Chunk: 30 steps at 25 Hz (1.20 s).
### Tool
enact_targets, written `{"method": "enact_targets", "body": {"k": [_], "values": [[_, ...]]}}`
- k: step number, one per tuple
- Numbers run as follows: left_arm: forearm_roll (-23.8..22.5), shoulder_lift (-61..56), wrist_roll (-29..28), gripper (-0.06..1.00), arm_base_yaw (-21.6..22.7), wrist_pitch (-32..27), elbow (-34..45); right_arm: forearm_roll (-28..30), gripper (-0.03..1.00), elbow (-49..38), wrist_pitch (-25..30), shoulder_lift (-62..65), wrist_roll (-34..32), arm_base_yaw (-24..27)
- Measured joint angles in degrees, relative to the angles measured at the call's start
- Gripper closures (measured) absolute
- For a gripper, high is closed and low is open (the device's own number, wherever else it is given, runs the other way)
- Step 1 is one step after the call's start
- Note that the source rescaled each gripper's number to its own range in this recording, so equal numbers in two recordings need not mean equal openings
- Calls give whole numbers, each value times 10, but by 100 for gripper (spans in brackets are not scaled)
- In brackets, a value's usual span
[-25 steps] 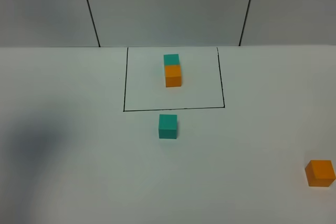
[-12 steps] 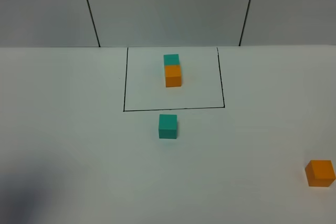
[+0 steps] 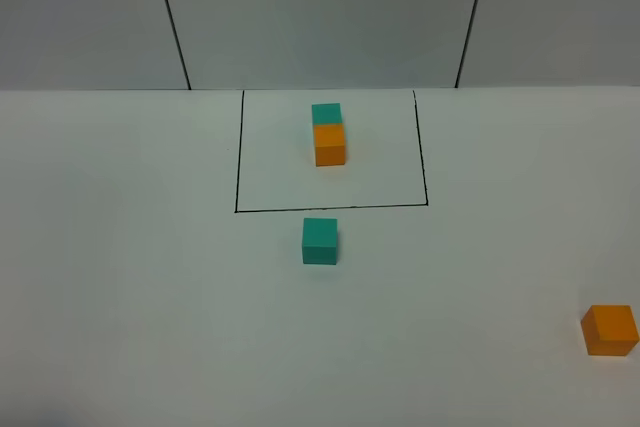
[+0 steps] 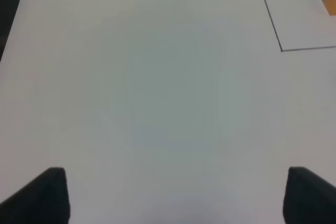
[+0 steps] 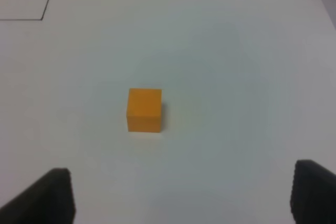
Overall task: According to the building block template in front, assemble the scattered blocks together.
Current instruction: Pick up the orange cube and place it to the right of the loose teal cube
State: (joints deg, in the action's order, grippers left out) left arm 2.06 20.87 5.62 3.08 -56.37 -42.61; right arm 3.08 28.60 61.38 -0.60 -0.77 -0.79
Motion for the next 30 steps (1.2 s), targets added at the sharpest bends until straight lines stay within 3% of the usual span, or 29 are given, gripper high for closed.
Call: {"method": "enact_targets", "body": {"k": [4,13,30], "values": [[18,-68,2,11,0,-25,28,0,27,0,0,0,0,0],[21,-164,13,15,-1,-15,118,0,27,0,0,0,0,0],[25,-212,-6,24,-1,-35,136,0,27,0,0,0,0,0]]}}
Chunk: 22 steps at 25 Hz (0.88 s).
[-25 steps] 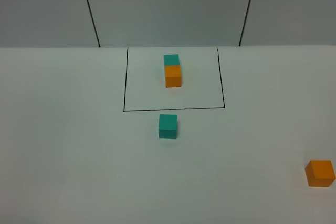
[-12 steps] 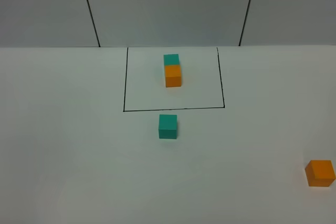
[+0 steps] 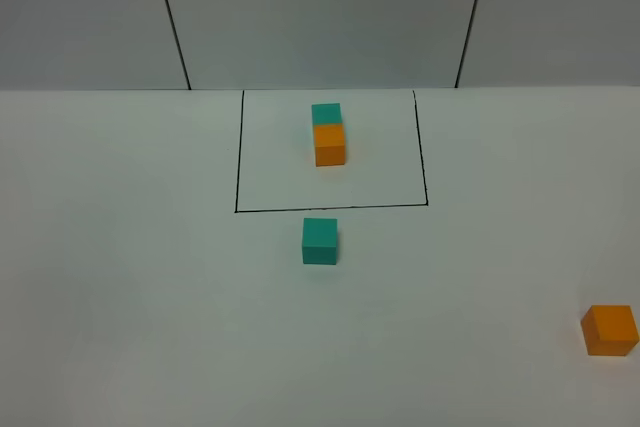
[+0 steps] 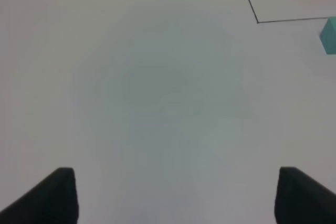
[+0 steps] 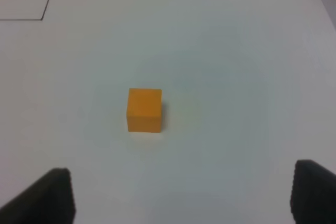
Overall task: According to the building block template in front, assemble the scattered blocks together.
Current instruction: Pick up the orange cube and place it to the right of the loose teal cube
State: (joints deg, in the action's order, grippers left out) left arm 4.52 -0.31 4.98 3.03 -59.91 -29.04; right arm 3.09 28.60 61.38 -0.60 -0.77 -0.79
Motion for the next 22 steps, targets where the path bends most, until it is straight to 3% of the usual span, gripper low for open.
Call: {"method": "enact_targets", "body": {"k": [22], "values": [[-1,0,-8,24,0,-1,0,0,27,0,0,0,0,0]]}}
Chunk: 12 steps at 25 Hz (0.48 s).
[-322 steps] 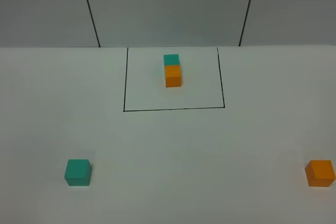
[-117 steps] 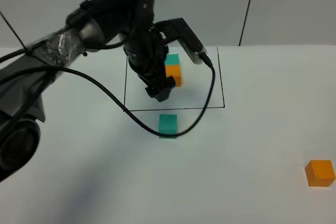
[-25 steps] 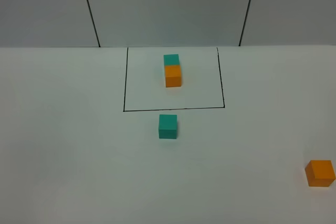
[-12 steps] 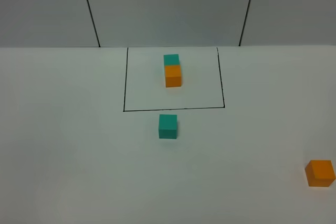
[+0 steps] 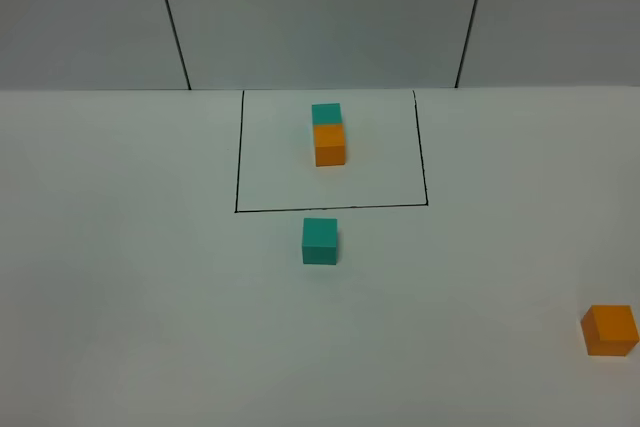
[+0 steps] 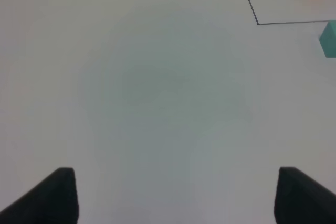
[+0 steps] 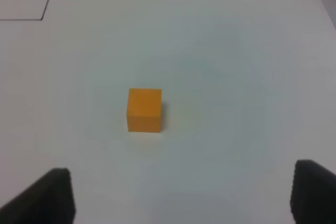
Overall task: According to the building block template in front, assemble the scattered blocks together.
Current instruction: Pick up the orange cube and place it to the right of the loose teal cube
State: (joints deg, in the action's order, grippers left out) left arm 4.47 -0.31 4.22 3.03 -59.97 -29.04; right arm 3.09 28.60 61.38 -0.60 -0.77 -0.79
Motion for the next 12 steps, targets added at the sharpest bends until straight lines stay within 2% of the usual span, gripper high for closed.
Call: {"method": "enact_targets", "body": {"k": [12], "values": [[0,0,-1,24,0,0,0,0,27,0,0,0,0,0]]}}
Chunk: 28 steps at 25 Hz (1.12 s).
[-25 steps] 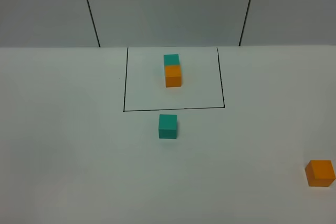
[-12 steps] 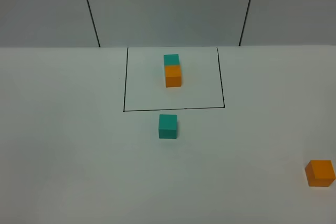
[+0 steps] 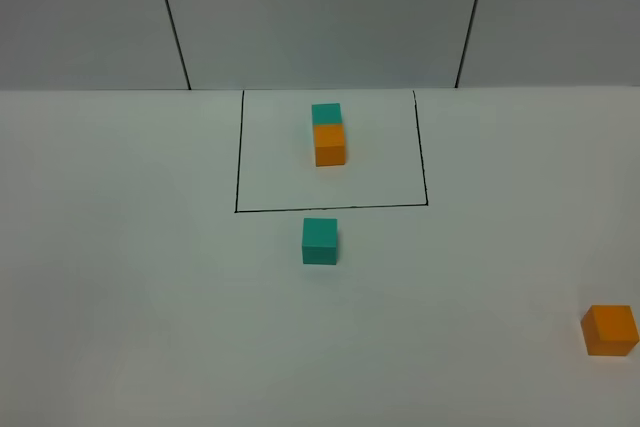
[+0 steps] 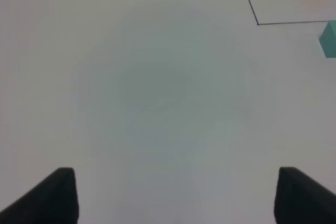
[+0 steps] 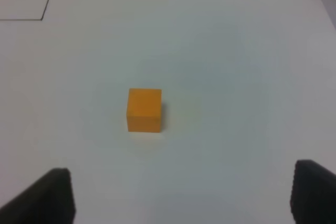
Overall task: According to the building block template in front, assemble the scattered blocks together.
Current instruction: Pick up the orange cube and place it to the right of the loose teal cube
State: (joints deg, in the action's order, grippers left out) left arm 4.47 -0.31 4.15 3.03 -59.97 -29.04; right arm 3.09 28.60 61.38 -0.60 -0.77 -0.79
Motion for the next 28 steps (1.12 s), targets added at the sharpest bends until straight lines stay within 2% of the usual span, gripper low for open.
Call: {"method": "enact_targets", "body": {"k": [12,15,21,24,28], "values": [[0,0,0,27,0,0,0,2,27,0,0,-2,0,0],[0,0,0,27,0,0,0,-13,26,18,-1,-45,0,0],[0,0,0,27,0,0,0,-86,15,54,-37,-297,18,0],[0,0,0,27,0,0,0,-105,10,65,-87,-452,41,0],[0,0,0,27,0,0,0,-120,8,95,-159,-639,63,0]]}}
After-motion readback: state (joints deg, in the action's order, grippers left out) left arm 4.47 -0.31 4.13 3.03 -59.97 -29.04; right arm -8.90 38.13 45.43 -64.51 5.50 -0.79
